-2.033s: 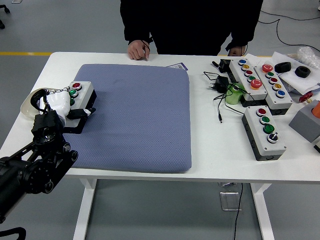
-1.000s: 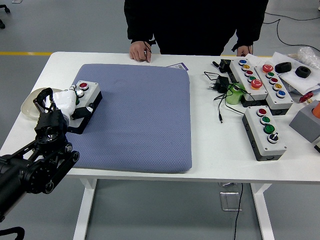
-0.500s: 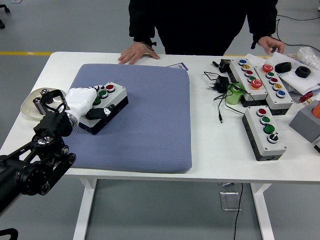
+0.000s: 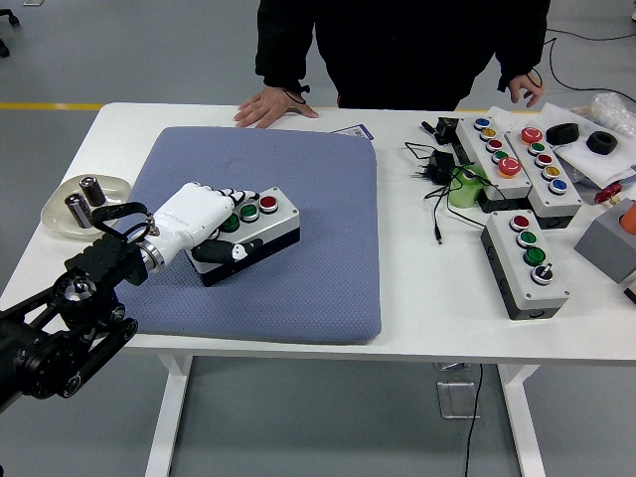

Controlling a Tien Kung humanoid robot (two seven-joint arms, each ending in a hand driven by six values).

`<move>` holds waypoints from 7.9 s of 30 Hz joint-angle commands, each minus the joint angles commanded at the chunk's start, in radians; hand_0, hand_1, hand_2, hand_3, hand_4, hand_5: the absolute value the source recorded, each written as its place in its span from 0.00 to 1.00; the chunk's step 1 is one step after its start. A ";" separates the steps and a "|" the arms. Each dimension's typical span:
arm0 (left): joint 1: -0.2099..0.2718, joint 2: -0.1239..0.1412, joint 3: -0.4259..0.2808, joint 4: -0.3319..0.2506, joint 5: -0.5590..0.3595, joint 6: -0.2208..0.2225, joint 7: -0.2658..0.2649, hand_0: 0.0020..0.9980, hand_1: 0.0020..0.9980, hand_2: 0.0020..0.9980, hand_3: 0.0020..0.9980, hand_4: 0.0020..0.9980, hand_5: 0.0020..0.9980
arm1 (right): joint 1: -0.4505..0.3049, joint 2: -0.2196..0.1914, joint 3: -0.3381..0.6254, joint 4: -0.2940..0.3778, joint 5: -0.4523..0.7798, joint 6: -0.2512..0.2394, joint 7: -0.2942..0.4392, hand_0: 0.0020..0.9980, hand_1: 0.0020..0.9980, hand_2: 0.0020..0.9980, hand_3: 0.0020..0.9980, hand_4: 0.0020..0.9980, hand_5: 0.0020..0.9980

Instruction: Pick up the button,place it on the desk,press the button,press the button

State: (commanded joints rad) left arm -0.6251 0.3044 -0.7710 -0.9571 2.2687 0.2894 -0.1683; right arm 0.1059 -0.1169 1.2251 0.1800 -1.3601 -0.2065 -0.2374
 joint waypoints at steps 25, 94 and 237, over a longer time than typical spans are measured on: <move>-0.059 0.063 0.203 0.004 -0.124 0.257 -0.219 0.19 0.19 0.25 0.34 0.42 0.00 | 0.007 0.002 0.001 0.000 -0.003 0.001 0.000 0.75 0.70 0.71 0.58 0.18 0.13; 0.005 0.116 -0.016 -0.302 -0.240 -0.236 -0.133 0.81 0.89 1.00 1.00 0.93 0.18 | 0.002 0.003 0.002 0.000 -0.009 0.003 0.000 0.75 0.70 0.71 0.58 0.18 0.13; 0.003 0.112 -0.131 -0.549 -0.100 -0.424 0.037 0.64 0.59 0.70 1.00 0.57 0.00 | 0.006 0.000 -0.001 0.000 -0.006 0.003 0.001 0.75 0.69 0.71 0.58 0.18 0.13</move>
State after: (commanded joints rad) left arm -0.6222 0.4165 -0.9024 -1.5062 2.1687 -0.1351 -0.1311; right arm 0.1117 -0.1166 1.2237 0.1800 -1.3659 -0.2034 -0.2363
